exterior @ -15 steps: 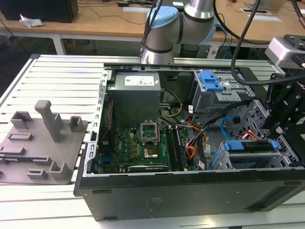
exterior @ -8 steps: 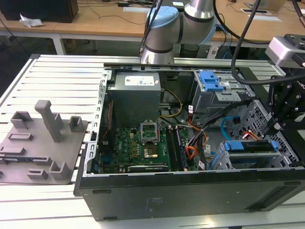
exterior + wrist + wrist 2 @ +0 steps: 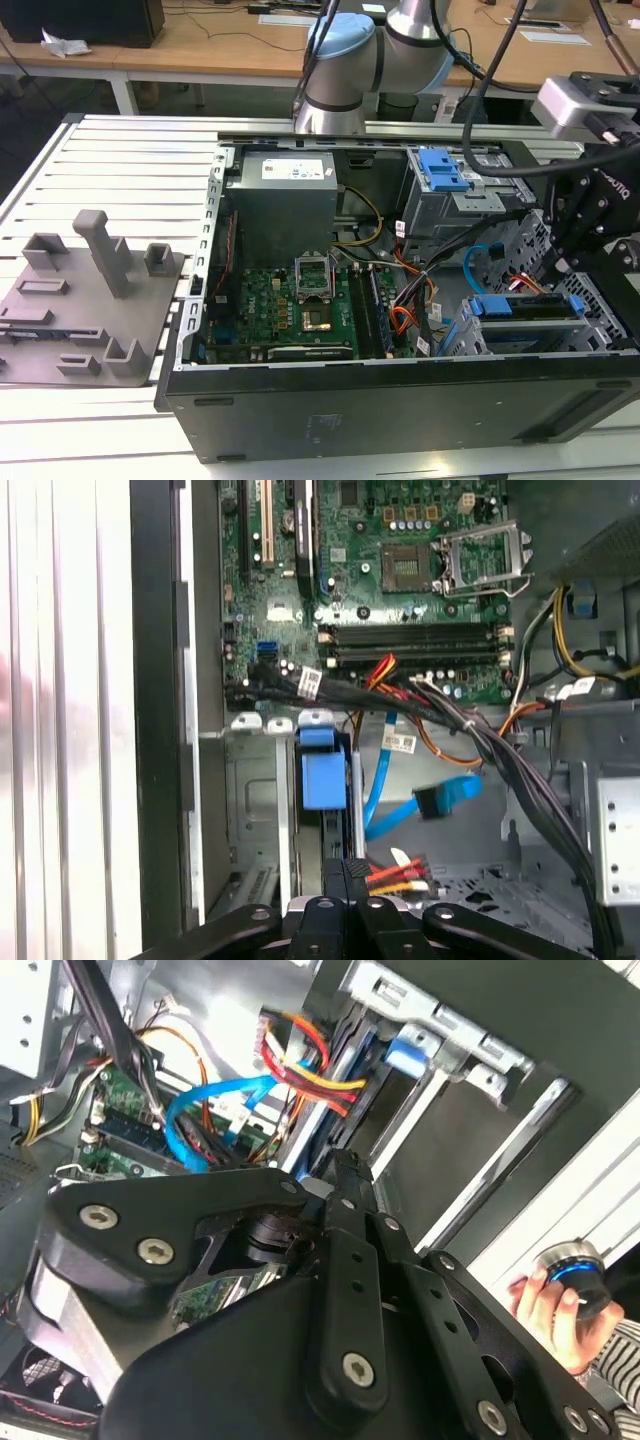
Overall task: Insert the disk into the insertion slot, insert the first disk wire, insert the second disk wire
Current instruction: 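Insert the first disk wire, then insert the second disk wire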
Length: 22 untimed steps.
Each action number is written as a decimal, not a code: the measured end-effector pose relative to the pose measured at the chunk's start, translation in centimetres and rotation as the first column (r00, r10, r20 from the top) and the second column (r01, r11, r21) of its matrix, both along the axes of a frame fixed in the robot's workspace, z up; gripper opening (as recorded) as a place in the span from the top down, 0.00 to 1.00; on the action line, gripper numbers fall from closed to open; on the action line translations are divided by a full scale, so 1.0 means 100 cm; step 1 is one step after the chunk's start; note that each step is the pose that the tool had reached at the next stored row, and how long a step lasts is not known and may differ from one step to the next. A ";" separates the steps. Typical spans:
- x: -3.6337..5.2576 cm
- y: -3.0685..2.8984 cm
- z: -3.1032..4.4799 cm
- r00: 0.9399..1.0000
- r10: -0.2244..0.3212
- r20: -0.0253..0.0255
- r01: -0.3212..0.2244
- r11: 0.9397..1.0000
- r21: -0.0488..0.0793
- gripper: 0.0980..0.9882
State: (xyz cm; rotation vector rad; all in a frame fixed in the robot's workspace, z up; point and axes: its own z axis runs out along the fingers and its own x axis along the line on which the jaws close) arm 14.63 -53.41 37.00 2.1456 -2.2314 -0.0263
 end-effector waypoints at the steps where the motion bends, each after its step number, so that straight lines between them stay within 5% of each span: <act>1: -0.0017 -0.0001 -0.0001 1.000 0.000 0.000 0.000 1.000 0.000 0.99; 13: -0.0018 0.0000 0.0000 1.000 0.000 0.000 0.000 1.000 0.000 0.99; 14: -0.0018 0.0000 -0.0001 1.000 0.000 0.000 0.000 1.000 0.000 0.85; 17: -0.0019 0.0000 -0.0001 1.000 0.000 0.000 0.000 1.000 0.000 0.77; 22: -0.0020 0.0043 0.0000 1.000 0.000 0.000 0.000 1.000 0.000 0.77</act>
